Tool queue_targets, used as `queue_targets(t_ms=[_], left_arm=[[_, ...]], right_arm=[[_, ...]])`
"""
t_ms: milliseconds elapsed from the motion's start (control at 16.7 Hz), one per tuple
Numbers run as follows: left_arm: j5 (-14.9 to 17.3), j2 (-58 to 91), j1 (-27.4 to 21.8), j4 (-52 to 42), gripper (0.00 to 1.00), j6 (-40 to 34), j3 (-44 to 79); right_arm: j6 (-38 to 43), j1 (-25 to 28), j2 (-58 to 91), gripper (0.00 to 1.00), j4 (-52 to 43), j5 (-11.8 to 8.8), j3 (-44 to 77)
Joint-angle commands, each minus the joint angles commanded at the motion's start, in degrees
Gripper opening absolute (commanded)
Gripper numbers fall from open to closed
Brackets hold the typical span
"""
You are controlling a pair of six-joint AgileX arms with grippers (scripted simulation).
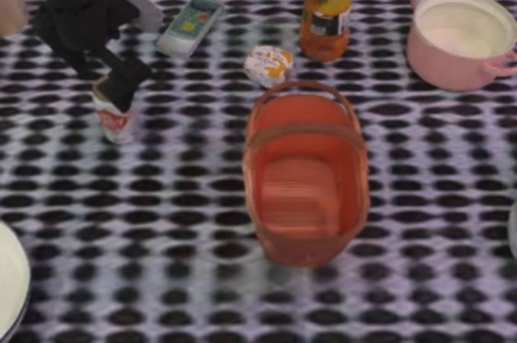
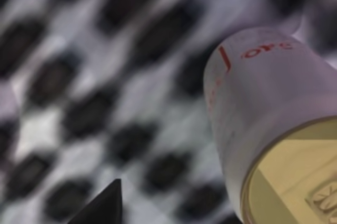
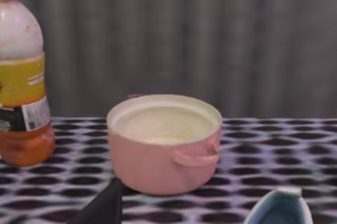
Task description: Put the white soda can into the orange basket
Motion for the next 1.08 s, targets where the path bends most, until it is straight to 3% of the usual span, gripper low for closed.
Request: queue_targets(t_ms=[300,660,900,1080], left_arm=[[0.02,-0.06,0.04,0.31,1.0,-0.04,-0.35],[0.01,1.18,0.05,9.54,1.0,0.05,-8.2],[0.02,1.38,0.05,10.27,1.0,0.07,-8.9],[0.02,1.38,0.05,10.27,0.77,0.07,-8.9]], right_arm=[[0.0,0.0,0.0,1.0,0.0,0.0,0.0],[0.0,0.0,0.0,1.0,0.0,0.0,0.0],[0.0,0.0,0.0,1.0,0.0,0.0,0.0],[0.0,0.0,0.0,1.0,0.0,0.0,0.0]])
